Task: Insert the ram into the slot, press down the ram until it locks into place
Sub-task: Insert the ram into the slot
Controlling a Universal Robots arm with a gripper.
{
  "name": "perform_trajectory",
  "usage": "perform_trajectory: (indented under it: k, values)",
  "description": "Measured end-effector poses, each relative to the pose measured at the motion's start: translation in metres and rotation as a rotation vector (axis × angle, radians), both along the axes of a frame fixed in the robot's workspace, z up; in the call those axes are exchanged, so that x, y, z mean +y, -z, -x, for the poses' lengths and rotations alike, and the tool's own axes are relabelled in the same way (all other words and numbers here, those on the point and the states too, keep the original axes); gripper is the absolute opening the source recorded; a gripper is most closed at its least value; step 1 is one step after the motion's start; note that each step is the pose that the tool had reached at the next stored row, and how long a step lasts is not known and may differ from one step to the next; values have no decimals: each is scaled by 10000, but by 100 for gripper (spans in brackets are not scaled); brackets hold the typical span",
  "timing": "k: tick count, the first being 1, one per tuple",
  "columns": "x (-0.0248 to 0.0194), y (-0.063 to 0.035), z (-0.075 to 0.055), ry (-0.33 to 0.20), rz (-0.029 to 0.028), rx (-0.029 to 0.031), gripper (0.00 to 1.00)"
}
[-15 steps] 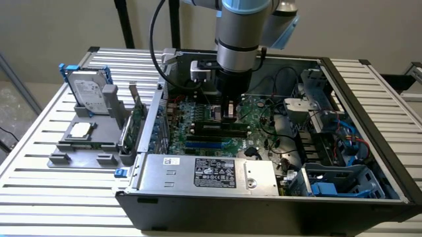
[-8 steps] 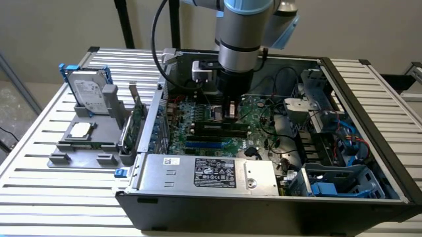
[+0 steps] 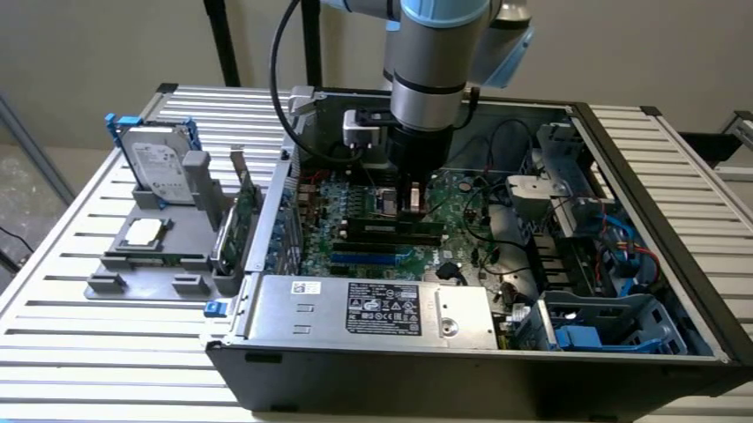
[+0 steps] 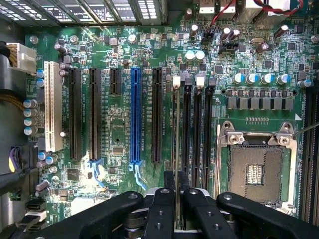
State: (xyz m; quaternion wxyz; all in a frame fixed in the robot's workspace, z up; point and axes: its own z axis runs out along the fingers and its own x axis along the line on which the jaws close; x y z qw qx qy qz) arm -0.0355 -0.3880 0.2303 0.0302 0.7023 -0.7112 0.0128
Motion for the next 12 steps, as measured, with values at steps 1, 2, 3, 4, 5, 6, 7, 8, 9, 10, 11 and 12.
perform_trajectory:
  k: [1,2,3,4,5,6,7,8,9,10,11,12]
  values:
    - [0,0,0,-1,0,0,14]
    - [-1,0,2,-2,0,0,14]
    - [-1,1,6,-2,0,0,14]
    - [-1,2,11,-3,-1,0,14]
    - [-1,3,18,-2,0,0,14]
    - [-2,5,22,-2,0,0,14]
    - [-2,6,24,-2,2,1,14]
    - [-1,10,25,-3,0,0,14]
    - [-1,14,27,-2,-1,-1,14]
    - [-1,16,28,-2,-1,0,14]
    - [-1,18,28,-2,1,0,14]
    - [0,20,28,-2,2,1,14]
